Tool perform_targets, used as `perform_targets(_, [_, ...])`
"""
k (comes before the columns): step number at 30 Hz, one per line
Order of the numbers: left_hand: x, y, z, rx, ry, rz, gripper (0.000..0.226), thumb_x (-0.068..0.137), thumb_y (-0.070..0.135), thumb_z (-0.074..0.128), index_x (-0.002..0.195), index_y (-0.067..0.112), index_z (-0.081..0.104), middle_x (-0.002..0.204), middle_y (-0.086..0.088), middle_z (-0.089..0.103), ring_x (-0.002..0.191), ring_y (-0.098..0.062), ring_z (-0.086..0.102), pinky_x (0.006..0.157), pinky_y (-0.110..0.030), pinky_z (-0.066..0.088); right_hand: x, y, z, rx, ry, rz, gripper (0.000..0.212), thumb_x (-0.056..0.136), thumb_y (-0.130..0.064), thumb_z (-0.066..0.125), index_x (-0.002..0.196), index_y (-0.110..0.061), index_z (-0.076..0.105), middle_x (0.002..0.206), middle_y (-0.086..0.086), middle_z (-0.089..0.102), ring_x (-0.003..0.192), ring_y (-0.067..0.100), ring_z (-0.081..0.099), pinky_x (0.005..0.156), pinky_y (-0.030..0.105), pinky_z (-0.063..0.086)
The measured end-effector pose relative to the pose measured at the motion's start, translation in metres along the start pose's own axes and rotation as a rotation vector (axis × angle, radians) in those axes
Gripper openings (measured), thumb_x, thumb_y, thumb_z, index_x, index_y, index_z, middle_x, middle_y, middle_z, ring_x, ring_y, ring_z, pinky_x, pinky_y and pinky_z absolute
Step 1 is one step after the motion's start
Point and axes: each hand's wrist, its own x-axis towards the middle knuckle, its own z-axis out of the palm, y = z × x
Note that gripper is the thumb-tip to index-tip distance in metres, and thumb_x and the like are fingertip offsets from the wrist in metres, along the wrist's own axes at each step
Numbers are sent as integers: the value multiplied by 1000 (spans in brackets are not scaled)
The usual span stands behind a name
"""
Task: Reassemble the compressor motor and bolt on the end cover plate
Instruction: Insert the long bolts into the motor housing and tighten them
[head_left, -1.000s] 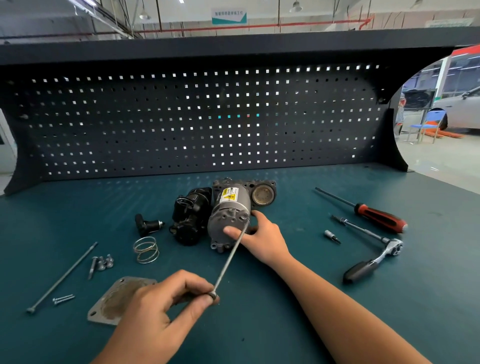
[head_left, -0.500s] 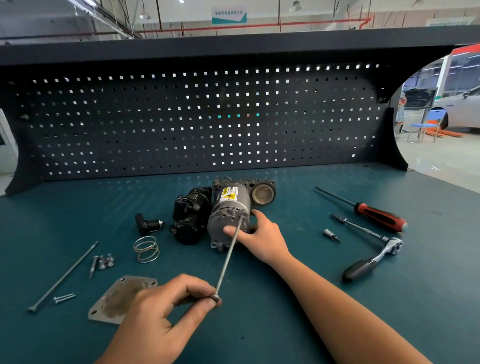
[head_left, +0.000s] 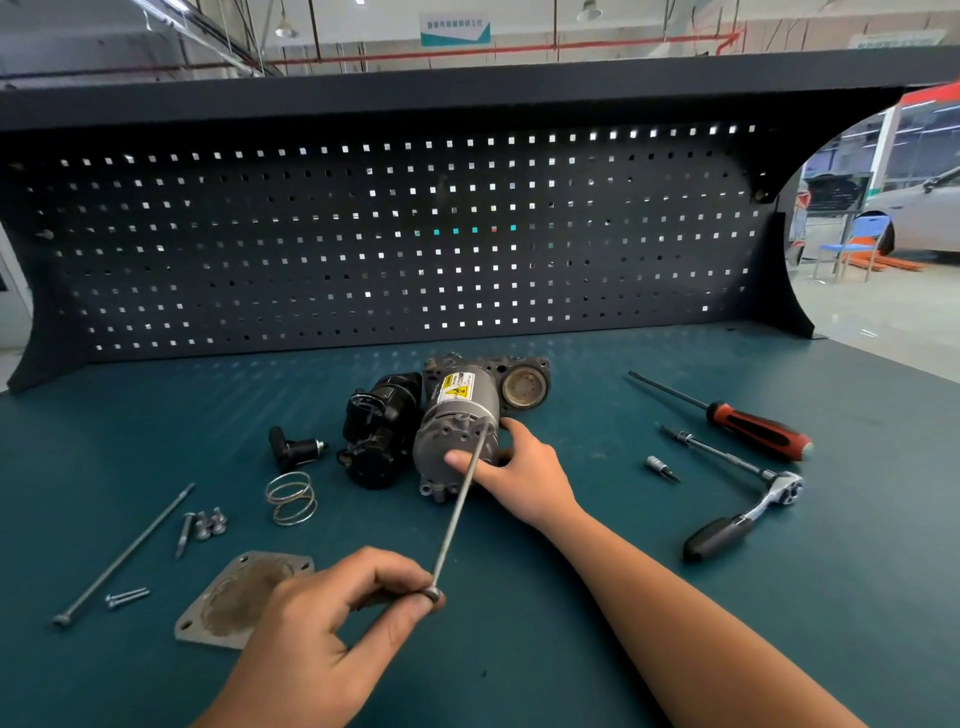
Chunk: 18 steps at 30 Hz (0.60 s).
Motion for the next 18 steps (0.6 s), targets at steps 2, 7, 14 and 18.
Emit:
perform_targets(2, [-1, 0, 1, 0, -18, -8, 15, 70, 39, 61, 84, 38, 63, 72, 22, 69, 68, 1, 68, 68, -12, 53, 0, 0, 0, 3, -4, 2, 99, 64, -69, 67, 142, -19, 33, 123, 5, 60, 114, 22, 55, 87, 35, 48])
perform_targets(7, [1, 0, 2, -9, -22, -34, 16, 69, 41, 58, 85, 41, 62, 71, 22, 70, 69, 2, 68, 69, -9, 51, 1, 0, 0, 10, -11, -6, 97, 64, -69, 67, 141, -18, 35, 124, 4, 61, 115, 22, 56, 92, 39, 48])
perform_targets(14, [-2, 4, 0, 62, -5, 51, 14, 73, 35, 59, 86, 33, 62, 79, 26, 69, 70, 7, 67, 69, -7, 50, 1, 1, 0, -3, -2, -5, 96, 65, -69, 67, 140, -18, 36, 119, 6, 62, 110, 23, 57, 85, 35, 49])
perform_targets(18, [-1, 5, -1, 58, 21, 39, 16, 72, 37, 59, 86, 30, 63, 77, 23, 69, 69, 5, 67, 68, -11, 52, 2, 1, 1, -23, 8, -2, 95, 65, -69, 67, 140, -18, 37, 116, 5, 63, 108, 22, 58, 84, 35, 49])
